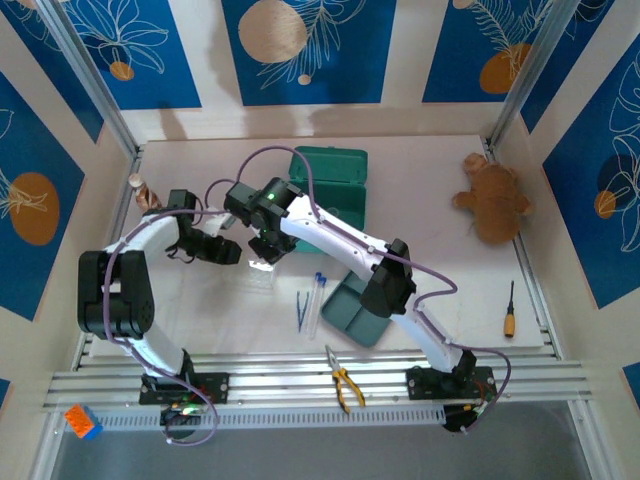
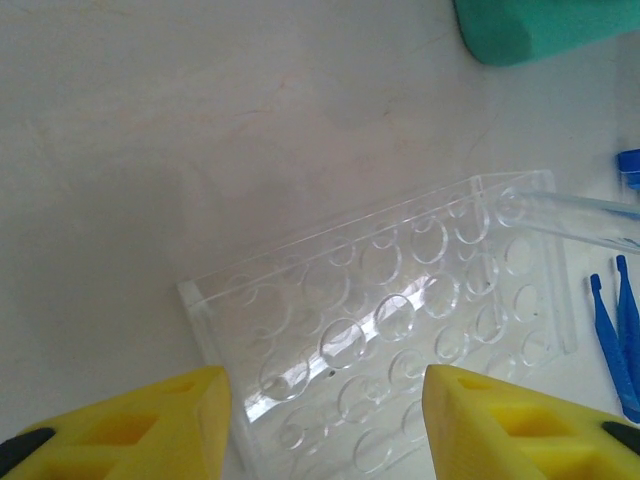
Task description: Organize the chemistry lab equipment
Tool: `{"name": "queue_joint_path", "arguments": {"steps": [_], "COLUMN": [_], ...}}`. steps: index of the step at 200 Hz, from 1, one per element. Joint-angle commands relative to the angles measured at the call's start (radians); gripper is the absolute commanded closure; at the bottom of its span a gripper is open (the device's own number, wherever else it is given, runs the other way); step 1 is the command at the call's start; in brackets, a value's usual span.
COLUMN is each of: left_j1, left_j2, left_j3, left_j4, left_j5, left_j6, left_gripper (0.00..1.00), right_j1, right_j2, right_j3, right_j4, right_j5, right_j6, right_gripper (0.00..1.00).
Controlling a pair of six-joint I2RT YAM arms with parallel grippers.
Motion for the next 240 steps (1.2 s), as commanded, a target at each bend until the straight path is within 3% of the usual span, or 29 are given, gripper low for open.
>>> {"name": "queue_joint_path", "arguments": {"steps": [1, 169, 240], "left_j1": [-0.035, -0.101, -0.127], "left_j2": [0.017, 0.029, 0.045], "left_j3": [0.004, 0.006, 0.013], "left_j4": [-0.011, -0.015, 0.014], "left_j5": [0.011, 0.038, -0.110], "left_j6": [0.015, 0.007, 0.015], "left_gripper": [0.47, 0.47, 0.48], "right_j1": [0.006, -0.011, -0.006], "right_j2": [-0.008, 0.004, -0.013], "right_j3": [-0.027, 0.031, 0.001], "right_j4": [-0.017, 0.106, 0.042], "right_j5": [-0.003, 0.006, 0.014], "right_j6": [-0.012, 0.023, -0.006], "right_gripper": [0.79, 0.78, 0.78]}}
